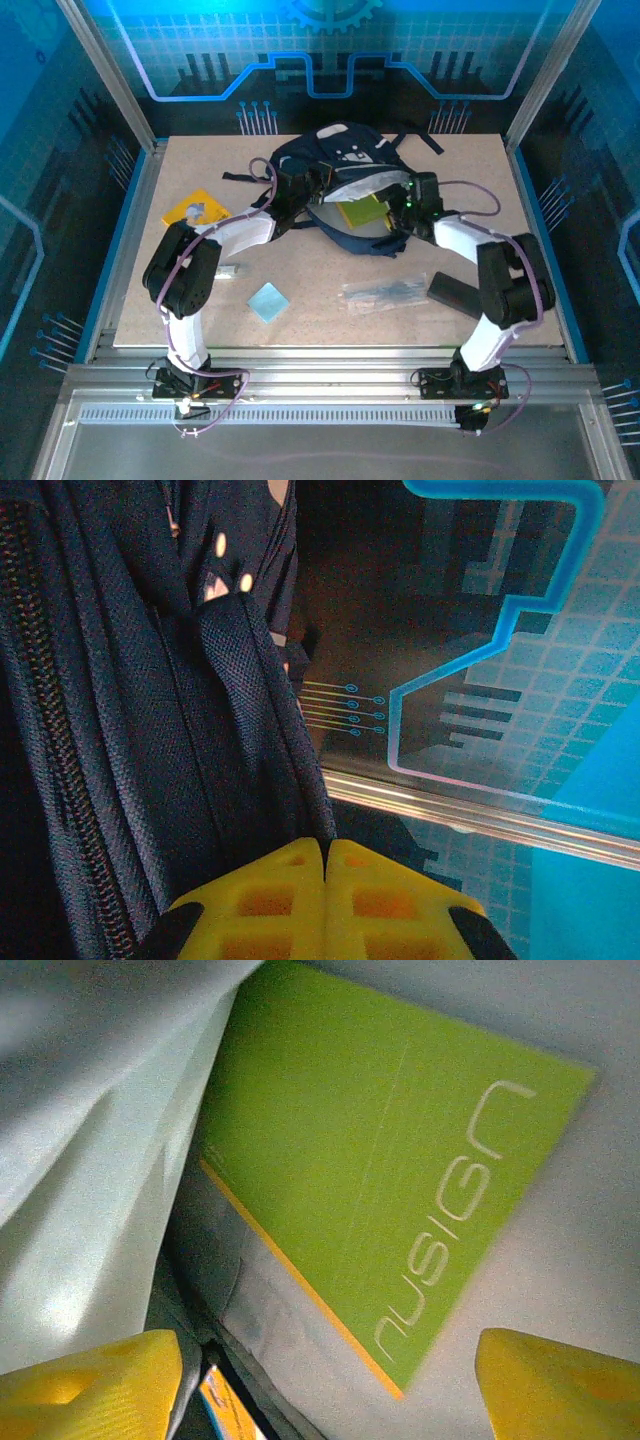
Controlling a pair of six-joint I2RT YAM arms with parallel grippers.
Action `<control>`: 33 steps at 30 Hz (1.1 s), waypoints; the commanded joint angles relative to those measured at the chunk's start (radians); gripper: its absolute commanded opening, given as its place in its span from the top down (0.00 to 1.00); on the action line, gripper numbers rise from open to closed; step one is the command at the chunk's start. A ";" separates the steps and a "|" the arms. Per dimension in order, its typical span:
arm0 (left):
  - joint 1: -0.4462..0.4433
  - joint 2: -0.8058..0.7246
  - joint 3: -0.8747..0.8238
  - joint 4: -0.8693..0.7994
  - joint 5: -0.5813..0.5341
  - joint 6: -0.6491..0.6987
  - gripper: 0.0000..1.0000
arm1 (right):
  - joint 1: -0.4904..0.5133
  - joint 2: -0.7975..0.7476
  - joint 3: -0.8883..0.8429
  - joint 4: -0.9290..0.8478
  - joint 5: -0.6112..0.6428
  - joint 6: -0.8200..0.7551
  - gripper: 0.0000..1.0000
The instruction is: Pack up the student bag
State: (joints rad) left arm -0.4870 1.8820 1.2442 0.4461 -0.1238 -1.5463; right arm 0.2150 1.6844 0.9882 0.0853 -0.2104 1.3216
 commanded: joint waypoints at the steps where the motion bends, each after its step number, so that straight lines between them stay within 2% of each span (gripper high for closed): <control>1: 0.015 -0.015 0.021 0.063 0.004 0.004 1.00 | -0.061 -0.136 -0.005 -0.235 -0.060 -0.187 0.22; 8: 0.013 -0.007 -0.021 0.070 0.025 0.006 1.00 | -0.159 -0.385 -0.002 -0.524 -0.026 -0.456 0.22; 13: 0.007 -0.044 -0.098 0.085 0.044 0.074 1.00 | -0.146 -0.502 0.064 -0.647 0.016 -0.619 0.22; 14: 0.007 -0.060 -0.121 0.089 0.050 0.090 0.97 | -0.137 -0.512 0.077 -0.657 0.016 -0.639 0.22; 17: 0.012 -0.118 -0.183 0.055 0.067 0.148 0.51 | -0.101 -0.518 0.112 -0.656 0.020 -0.674 0.21; 19: 0.017 -0.170 -0.224 0.004 0.066 0.194 0.35 | -0.072 -0.506 0.130 -0.643 0.025 -0.687 0.21; 21: 0.033 -0.225 -0.260 -0.049 0.073 0.257 0.30 | -0.036 -0.484 0.152 -0.629 0.038 -0.699 0.21; 28: 0.182 -0.418 -0.307 -0.384 0.148 0.516 0.26 | 0.106 -0.374 0.222 -0.546 0.054 -0.726 0.20; 33: 0.294 -0.552 -0.309 -0.682 0.081 0.703 0.14 | 0.227 -0.246 0.295 -0.485 0.057 -0.741 0.20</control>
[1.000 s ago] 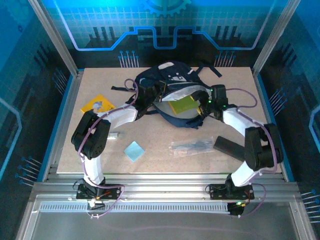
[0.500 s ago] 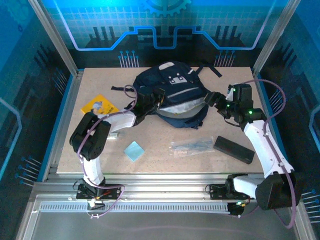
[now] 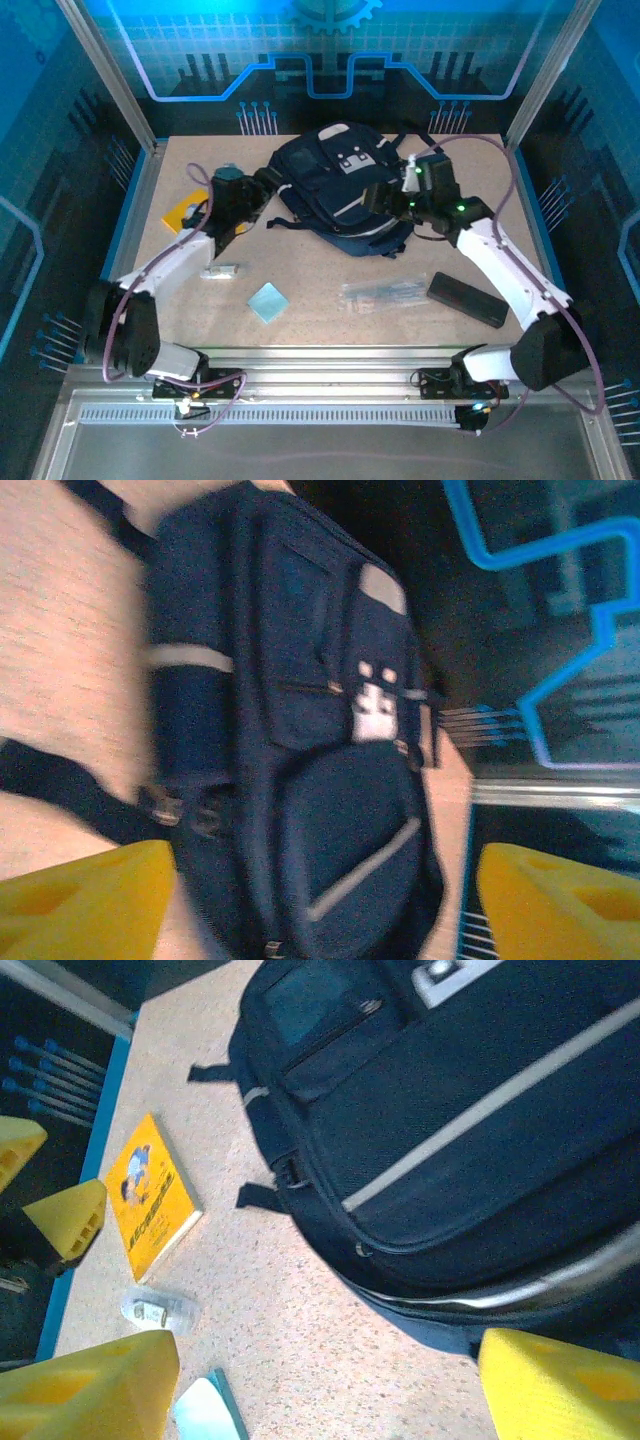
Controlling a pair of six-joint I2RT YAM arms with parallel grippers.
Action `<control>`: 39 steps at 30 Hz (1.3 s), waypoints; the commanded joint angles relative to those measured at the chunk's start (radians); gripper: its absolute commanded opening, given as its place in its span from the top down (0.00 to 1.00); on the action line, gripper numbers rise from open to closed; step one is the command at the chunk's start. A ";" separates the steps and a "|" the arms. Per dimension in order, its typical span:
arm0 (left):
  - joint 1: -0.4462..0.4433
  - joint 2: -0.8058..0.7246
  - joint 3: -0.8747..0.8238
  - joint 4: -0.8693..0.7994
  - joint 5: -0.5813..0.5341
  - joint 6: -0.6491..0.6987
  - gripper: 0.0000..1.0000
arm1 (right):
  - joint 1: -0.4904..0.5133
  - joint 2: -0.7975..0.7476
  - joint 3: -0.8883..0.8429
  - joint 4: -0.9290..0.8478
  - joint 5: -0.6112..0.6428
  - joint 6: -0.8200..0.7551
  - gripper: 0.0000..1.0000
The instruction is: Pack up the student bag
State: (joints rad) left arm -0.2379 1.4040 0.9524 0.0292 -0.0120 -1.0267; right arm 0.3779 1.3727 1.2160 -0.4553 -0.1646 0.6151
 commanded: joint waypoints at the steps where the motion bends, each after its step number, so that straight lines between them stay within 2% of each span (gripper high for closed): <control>1: 0.071 -0.099 -0.026 -0.302 -0.050 0.202 0.11 | 0.090 0.103 0.092 0.066 0.009 -0.037 0.21; 3: 0.135 -0.142 -0.059 -0.338 -0.066 0.222 0.08 | 0.130 0.164 0.129 0.088 0.007 -0.042 0.21; 5: 0.241 -0.186 -0.113 -0.344 -0.046 0.224 0.07 | 0.170 0.239 0.173 0.121 -0.004 -0.064 0.21; 9: 0.365 -0.206 -0.172 -0.314 -0.041 0.241 0.07 | 0.237 0.388 0.298 0.132 -0.037 -0.117 0.23; 17: 0.520 -0.073 -0.242 -0.095 -0.025 0.210 0.06 | 0.360 0.700 0.565 0.113 -0.036 -0.149 0.28; 25: 0.534 0.174 -0.106 -0.052 -0.010 0.320 0.08 | 0.385 0.924 0.765 0.063 -0.031 -0.133 0.29; 30: 0.522 0.333 0.020 -0.142 0.079 0.387 0.12 | 0.385 1.009 0.831 0.039 -0.048 -0.153 0.30; 35: 0.435 0.449 0.129 -0.250 0.124 0.455 0.20 | 0.385 1.088 0.924 -0.002 -0.062 -0.162 0.31; 39: 0.362 0.497 0.157 -0.273 0.178 0.460 0.22 | 0.386 1.156 1.037 -0.062 -0.060 -0.162 0.32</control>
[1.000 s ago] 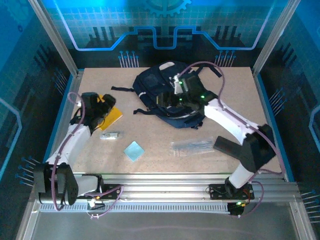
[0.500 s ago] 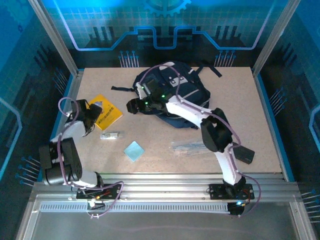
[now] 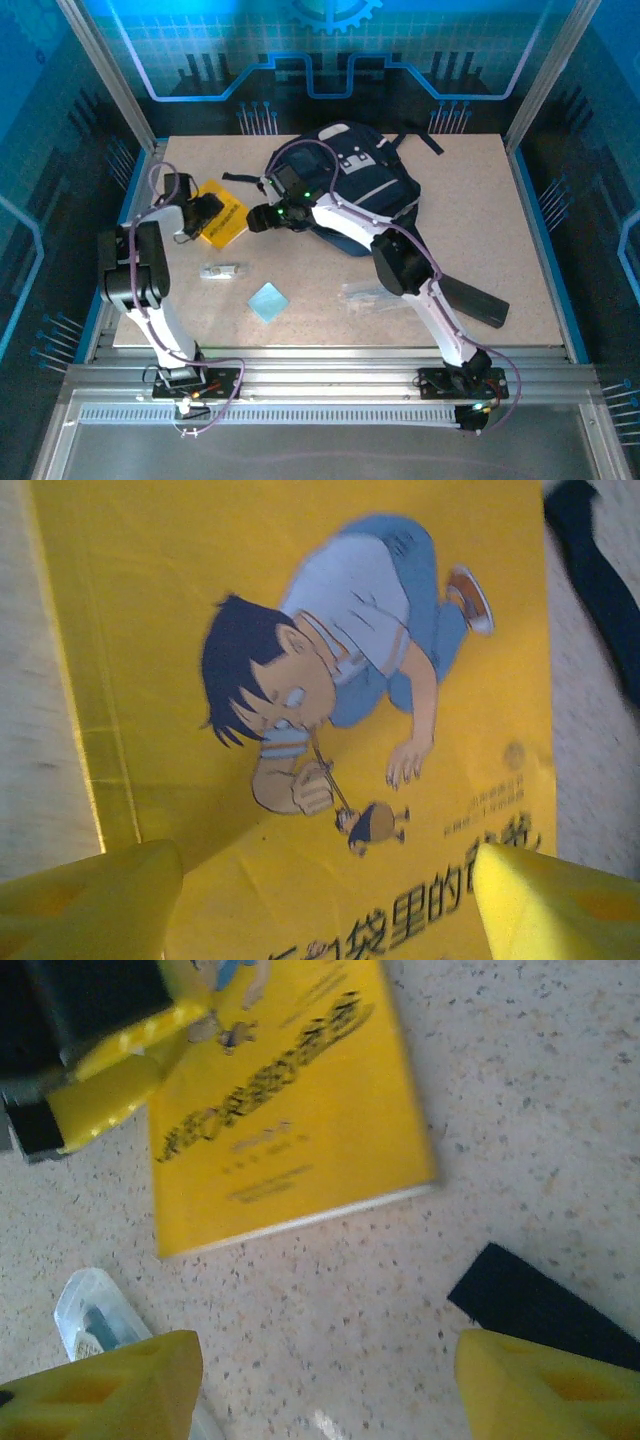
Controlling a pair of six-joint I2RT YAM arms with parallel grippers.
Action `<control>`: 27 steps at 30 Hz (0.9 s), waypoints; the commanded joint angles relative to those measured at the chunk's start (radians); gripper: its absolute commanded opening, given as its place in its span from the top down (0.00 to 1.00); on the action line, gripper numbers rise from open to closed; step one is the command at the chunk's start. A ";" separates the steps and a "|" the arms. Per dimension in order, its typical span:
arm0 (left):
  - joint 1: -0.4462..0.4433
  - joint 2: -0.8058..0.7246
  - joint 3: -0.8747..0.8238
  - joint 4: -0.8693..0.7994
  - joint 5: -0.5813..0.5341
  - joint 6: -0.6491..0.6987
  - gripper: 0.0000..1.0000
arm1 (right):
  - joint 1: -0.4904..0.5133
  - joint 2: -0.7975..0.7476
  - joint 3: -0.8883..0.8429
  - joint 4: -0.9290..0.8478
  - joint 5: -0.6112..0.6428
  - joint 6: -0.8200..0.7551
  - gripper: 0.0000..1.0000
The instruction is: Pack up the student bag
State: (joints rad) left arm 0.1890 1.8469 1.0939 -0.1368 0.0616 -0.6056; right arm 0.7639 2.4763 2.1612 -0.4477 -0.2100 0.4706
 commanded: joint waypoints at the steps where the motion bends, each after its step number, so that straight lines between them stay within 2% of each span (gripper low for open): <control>1: -0.086 0.070 0.027 -0.130 0.111 0.046 0.23 | 0.000 0.067 0.115 -0.084 -0.004 -0.016 0.33; 4: -0.152 0.095 0.031 -0.168 0.106 0.068 0.25 | -0.002 0.114 0.204 -0.155 0.076 0.000 0.35; 5: -0.164 0.090 0.029 -0.185 0.086 0.081 0.28 | -0.004 0.123 0.221 -0.173 0.105 0.002 0.34; 8: -0.170 0.044 -0.019 -0.193 0.084 0.081 0.29 | -0.027 0.130 0.227 -0.187 0.144 0.025 0.35; 11: -0.168 -0.027 -0.037 -0.200 0.071 0.074 0.25 | -0.051 0.137 0.225 -0.200 0.147 0.081 0.37; 13: -0.165 -0.091 -0.026 -0.196 0.041 0.058 0.20 | -0.058 0.139 0.217 -0.204 0.164 0.122 0.38; 16: -0.125 -0.134 0.025 -0.177 0.007 0.048 0.14 | -0.058 0.141 0.210 -0.196 0.183 0.154 0.38; 21: -0.031 -0.038 0.202 -0.202 0.002 0.087 0.12 | -0.057 0.160 0.215 -0.156 0.177 0.183 0.38; 27: 0.013 0.164 0.424 -0.322 0.032 0.163 0.12 | -0.063 0.188 0.241 -0.127 0.180 0.207 0.38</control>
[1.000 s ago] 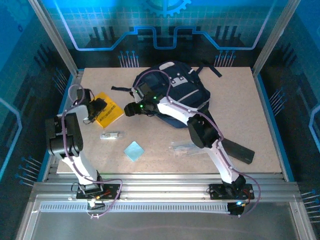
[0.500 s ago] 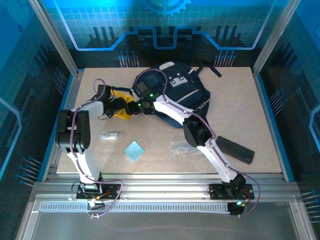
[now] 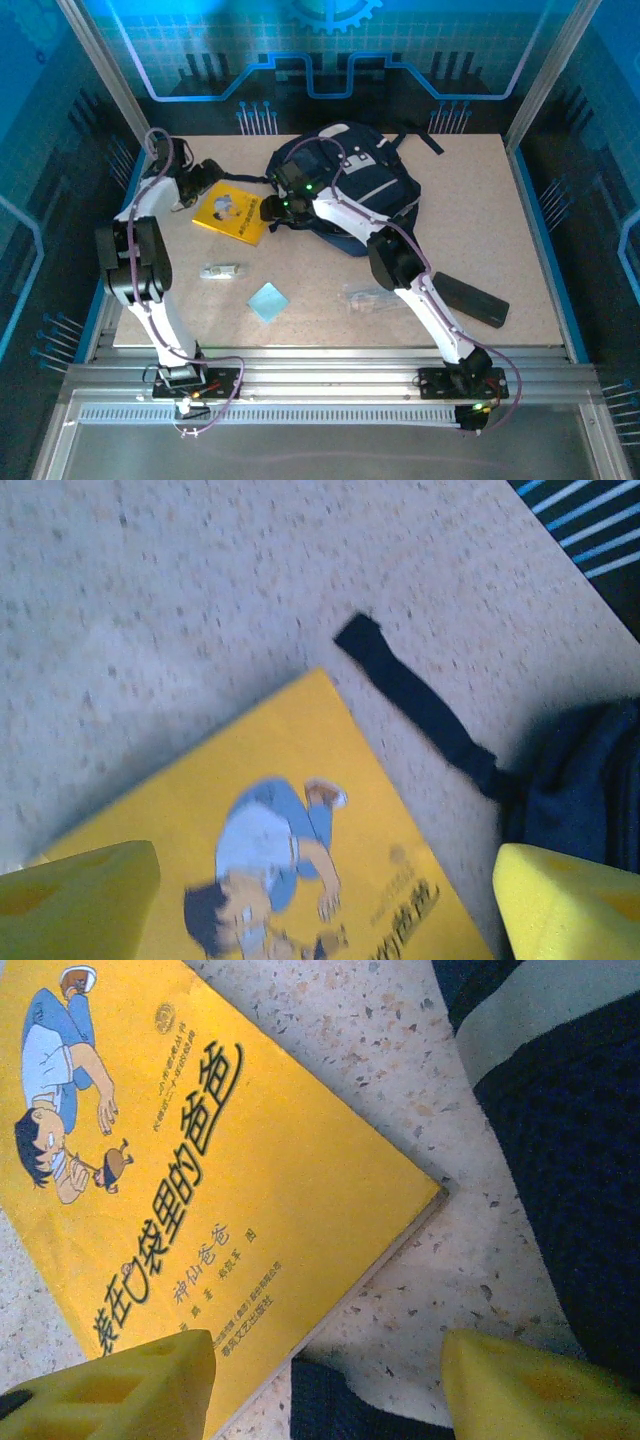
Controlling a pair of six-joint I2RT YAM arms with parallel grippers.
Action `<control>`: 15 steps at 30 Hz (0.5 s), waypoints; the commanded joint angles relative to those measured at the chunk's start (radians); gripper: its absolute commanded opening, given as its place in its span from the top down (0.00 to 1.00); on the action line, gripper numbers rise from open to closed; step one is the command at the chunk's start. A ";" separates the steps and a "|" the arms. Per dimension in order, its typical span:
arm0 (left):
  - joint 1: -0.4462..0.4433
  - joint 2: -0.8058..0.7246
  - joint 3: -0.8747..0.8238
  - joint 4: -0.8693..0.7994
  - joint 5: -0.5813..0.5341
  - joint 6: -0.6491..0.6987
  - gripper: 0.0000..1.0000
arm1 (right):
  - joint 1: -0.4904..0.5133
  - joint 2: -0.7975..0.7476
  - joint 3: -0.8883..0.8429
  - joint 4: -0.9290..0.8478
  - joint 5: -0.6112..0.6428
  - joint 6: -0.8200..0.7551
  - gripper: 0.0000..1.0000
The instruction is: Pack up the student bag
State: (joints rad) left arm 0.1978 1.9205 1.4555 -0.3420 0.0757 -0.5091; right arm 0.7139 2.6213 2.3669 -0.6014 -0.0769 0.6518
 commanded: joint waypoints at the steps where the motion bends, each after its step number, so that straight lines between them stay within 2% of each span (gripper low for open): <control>1: 0.005 0.119 0.086 -0.135 0.017 0.078 0.12 | -0.013 0.049 0.037 0.032 0.053 0.026 0.38; 7: 0.004 0.229 0.140 -0.178 0.071 0.105 0.14 | -0.019 0.098 0.127 -0.037 0.097 0.013 0.39; 15: -0.041 0.344 0.262 -0.331 0.050 0.223 0.18 | -0.035 0.034 0.069 -0.056 0.158 -0.057 0.31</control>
State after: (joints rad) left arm 0.1932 2.2036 1.6905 -0.5411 0.1123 -0.3698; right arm 0.7139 2.6804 2.4538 -0.6102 -0.0254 0.6430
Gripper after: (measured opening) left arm 0.827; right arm 0.676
